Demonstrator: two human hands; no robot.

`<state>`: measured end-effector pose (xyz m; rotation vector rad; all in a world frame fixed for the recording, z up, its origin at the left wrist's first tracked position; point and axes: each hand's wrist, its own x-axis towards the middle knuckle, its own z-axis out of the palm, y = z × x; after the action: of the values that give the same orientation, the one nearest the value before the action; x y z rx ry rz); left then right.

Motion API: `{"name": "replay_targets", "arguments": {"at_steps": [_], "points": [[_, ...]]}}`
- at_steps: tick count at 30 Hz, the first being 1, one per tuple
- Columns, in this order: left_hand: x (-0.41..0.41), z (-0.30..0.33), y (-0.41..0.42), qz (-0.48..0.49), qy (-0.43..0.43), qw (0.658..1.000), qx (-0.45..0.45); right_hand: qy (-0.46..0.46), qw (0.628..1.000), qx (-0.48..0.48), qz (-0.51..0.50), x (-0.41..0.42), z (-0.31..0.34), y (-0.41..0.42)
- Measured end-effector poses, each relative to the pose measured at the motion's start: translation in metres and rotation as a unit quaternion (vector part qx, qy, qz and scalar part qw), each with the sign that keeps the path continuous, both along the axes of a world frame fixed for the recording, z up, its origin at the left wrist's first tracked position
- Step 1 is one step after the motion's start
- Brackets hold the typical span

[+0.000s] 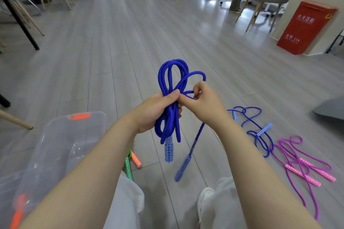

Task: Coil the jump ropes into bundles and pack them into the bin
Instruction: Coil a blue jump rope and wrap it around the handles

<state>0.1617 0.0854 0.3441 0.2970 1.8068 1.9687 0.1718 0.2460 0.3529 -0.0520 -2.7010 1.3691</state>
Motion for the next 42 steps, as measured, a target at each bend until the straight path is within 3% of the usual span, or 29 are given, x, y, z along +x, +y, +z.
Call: {"name": "replay_targets", "arguments": {"at_steps": [2, 6, 12, 17, 19, 21, 25, 28, 29, 31, 32, 33, 35, 38, 42], "points": [[0.001, 0.003, -0.001, -0.021, 0.001, 1.0, 0.019, 0.012, 1.0, 0.014, -0.011, 0.001, 0.001, 0.001], [-0.003, 0.0, -0.005, -0.046, 0.005, 0.999, 0.018, 0.009, 0.998, -0.054, 0.021, 0.0, 0.002, 0.01], [-0.011, -0.003, -0.006, 0.085, 0.01, 0.996, 0.031, -0.056, 0.993, -0.087, 0.057, -0.001, 0.009, 0.02], [-0.019, 0.002, -0.014, 0.173, -0.069, 0.966, 0.181, -0.124, 0.978, -0.104, 0.133, 0.002, 0.009, 0.026], [-0.017, 0.007, -0.019, 0.142, -0.107, 0.952, 0.251, -0.163, 0.964, -0.115, 0.175, 0.001, 0.006, 0.029], [-0.012, 0.011, -0.02, 0.078, -0.112, 0.955, 0.265, -0.217, 0.946, -0.128, 0.202, -0.003, -0.003, 0.029], [0.013, 0.011, -0.012, -0.094, -0.043, 0.992, 0.077, -0.319, 0.906, -0.139, 0.241, -0.003, -0.022, 0.023], [0.04, 0.011, -0.004, -0.249, -0.024, 0.962, -0.112, -0.361, 0.892, -0.082, 0.26, 0.003, -0.028, 0.028], [0.049, 0.011, 0.0, -0.295, 0.033, 0.926, -0.234, -0.377, 0.892, -0.056, 0.242, 0.004, -0.027, 0.029], [0.061, 0.007, 0.01, -0.34, 0.167, 0.8, -0.466, -0.359, 0.906, -0.011, 0.224, 0.001, -0.03, 0.031], [0.065, 0.004, 0.016, -0.338, 0.201, 0.747, -0.536, -0.334, 0.916, -0.002, 0.225, 0.0, -0.028, 0.031], [0.067, -0.001, 0.019, -0.332, 0.201, 0.724, -0.57, -0.308, 0.924, -0.007, 0.227, -0.003, -0.026, 0.03], [0.066, -0.012, 0.024, -0.313, 0.196, 0.71, -0.599, -0.275, 0.935, -0.017, 0.224, -0.001, -0.016, 0.027], [0.054, -0.028, 0.023, -0.266, 0.206, 0.682, -0.649, -0.218, 0.951, 0.061, 0.212, 0.006, -0.003, 0.02], [0.034, -0.039, 0.021, -0.141, 0.258, 0.697, -0.654, -0.137, 0.975, 0.105, 0.137, 0.009, 0.0, 0.007]]}}
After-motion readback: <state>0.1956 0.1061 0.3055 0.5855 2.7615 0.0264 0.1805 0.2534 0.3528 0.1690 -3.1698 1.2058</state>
